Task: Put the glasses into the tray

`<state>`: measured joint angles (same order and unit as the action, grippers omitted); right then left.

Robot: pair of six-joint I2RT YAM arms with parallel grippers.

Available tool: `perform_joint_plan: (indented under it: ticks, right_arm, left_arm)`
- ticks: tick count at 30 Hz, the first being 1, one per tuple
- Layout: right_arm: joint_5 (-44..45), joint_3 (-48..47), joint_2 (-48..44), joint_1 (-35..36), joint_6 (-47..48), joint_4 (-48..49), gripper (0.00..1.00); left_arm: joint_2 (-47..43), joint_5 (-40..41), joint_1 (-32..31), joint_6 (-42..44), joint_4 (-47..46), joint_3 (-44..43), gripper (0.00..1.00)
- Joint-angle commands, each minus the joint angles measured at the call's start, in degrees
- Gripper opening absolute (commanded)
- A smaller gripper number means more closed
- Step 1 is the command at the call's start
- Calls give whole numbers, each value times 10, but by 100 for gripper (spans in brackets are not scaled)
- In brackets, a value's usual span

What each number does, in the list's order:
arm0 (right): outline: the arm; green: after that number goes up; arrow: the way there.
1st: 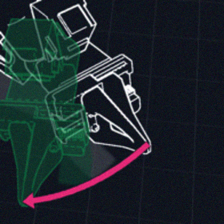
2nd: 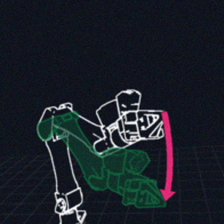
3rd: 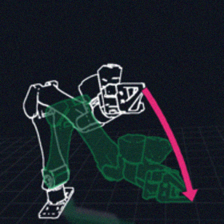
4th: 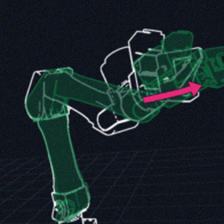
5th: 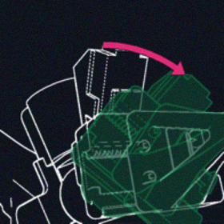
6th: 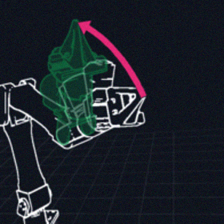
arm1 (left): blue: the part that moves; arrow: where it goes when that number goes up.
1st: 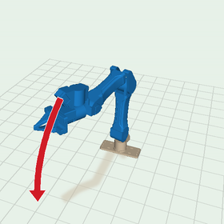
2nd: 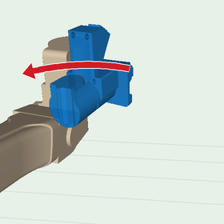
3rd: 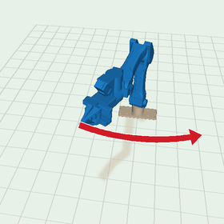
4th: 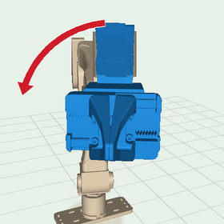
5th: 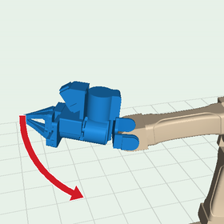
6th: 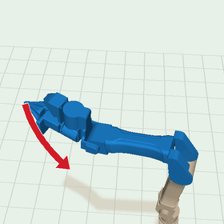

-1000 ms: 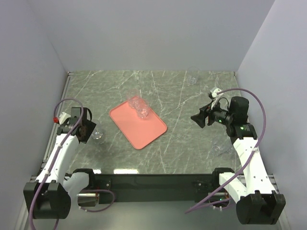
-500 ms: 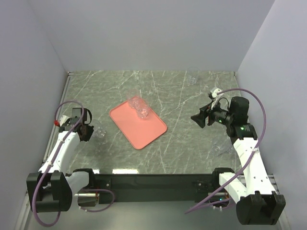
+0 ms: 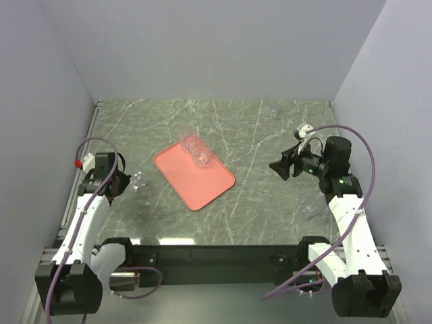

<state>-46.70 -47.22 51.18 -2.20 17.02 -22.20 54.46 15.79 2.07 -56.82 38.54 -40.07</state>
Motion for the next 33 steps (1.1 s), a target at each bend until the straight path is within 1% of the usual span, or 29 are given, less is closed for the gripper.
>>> perform_joint_plan:
  ticks: [1, 2, 3, 5, 6, 17, 23, 33]
  right_arm:
    - [-12, 5, -12, -4, 6, 17, 74]
    - [-11, 6, -11, -4, 6, 17, 74]
    - [-12, 6, -11, -6, 6, 18, 74]
    - [-12, 6, -11, -6, 6, 18, 74]
    - [-12, 6, -11, -7, 6, 18, 74]
    - [-11, 6, -9, -9, 8, 16, 74]
    - [-9, 7, -6, -11, 8, 17, 74]
    - [-11, 8, -7, -15, 11, 18, 74]
  left_arm:
    - [-21, -66, 3, 99, -83, -28, 0]
    - [-21, -83, 2, 127, -94, -27, 0]
    - [-21, -123, 2, 141, -117, -27, 0]
    - [-12, -153, 3, 172, -136, -30, 0]
    - [-8, -181, 2, 181, -145, -34, 0]
    - [89, -307, 3, 275, -216, -82, 0]
    - [150, -343, 2, 291, -233, -108, 0]
    - [253, -373, 2, 320, -215, -176, 0]
